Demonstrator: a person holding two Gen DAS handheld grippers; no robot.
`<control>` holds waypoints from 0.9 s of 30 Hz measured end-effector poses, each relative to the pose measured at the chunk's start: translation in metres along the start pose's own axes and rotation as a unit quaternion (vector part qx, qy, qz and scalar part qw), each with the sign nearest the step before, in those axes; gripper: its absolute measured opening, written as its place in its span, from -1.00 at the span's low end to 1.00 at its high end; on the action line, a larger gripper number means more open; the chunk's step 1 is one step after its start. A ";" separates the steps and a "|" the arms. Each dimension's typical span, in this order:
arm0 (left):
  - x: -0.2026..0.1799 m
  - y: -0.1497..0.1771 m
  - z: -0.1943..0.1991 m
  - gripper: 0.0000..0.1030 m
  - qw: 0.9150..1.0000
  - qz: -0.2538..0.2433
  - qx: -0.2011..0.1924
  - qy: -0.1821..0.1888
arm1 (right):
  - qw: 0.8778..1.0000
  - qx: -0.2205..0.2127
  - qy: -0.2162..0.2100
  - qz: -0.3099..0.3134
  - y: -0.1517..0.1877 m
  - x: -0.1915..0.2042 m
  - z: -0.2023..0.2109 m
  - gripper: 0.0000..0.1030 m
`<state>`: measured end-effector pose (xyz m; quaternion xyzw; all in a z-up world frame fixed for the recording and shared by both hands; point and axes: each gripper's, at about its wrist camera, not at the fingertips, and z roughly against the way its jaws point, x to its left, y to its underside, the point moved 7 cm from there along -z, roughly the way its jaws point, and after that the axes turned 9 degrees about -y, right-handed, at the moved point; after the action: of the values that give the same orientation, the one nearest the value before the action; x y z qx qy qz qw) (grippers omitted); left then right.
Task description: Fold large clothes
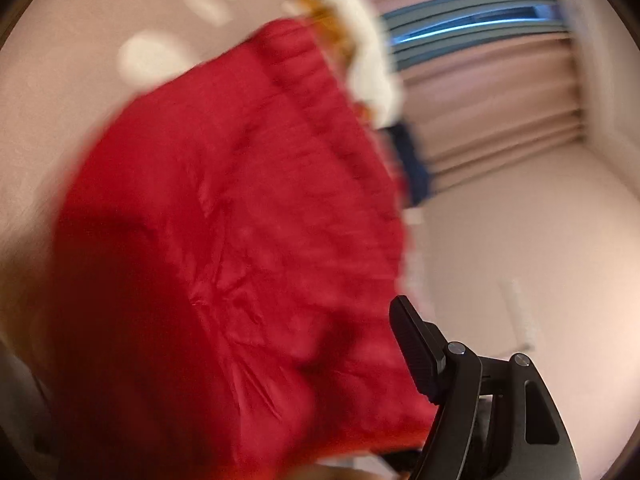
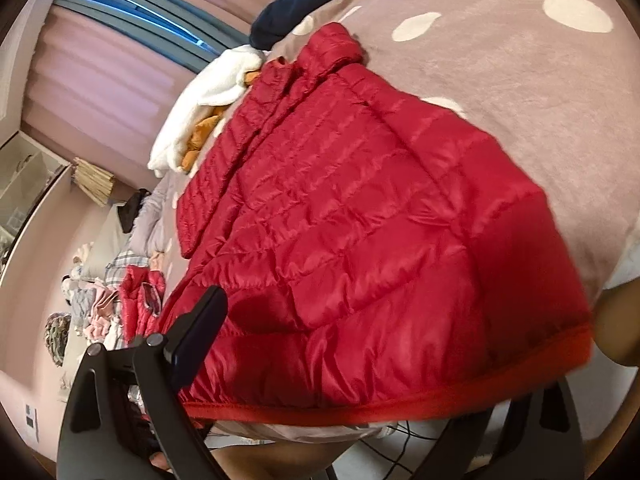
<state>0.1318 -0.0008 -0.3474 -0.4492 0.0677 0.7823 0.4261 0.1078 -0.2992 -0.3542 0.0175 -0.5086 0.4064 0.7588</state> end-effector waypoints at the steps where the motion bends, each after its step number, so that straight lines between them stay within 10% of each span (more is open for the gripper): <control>1: 0.004 0.000 0.001 0.07 1.000 -0.001 -0.017 0.000 | 1.000 -0.005 -0.001 0.000 0.000 -0.003 -0.003 0.80; 3: 0.009 0.003 0.004 -0.18 0.999 -0.017 -0.035 -0.017 | 1.000 -0.024 0.003 0.008 -0.001 -0.007 -0.003 0.55; 6: 0.008 0.003 0.004 -0.43 0.997 -0.036 -0.042 -0.049 | 0.997 -0.038 0.061 0.027 -0.004 -0.018 0.000 -0.37; 9: 0.002 0.001 0.006 -0.58 0.994 -0.049 -0.056 -0.084 | 0.998 -0.046 0.041 -0.001 -0.008 -0.026 0.003 -0.59; 13: -0.018 -0.002 0.014 -0.68 0.983 -0.100 -0.094 -0.126 | 0.998 -0.044 0.045 0.009 -0.010 -0.020 0.009 -0.67; 27: -0.014 -0.009 0.022 -0.68 0.982 -0.100 -0.098 -0.127 | 0.996 -0.051 0.052 0.045 -0.016 -0.002 0.014 -0.69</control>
<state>0.1274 0.0072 -0.3207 -0.3899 -0.1091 0.7894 0.4615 0.1071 -0.3176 -0.3427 -0.0651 -0.4883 0.4142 0.7654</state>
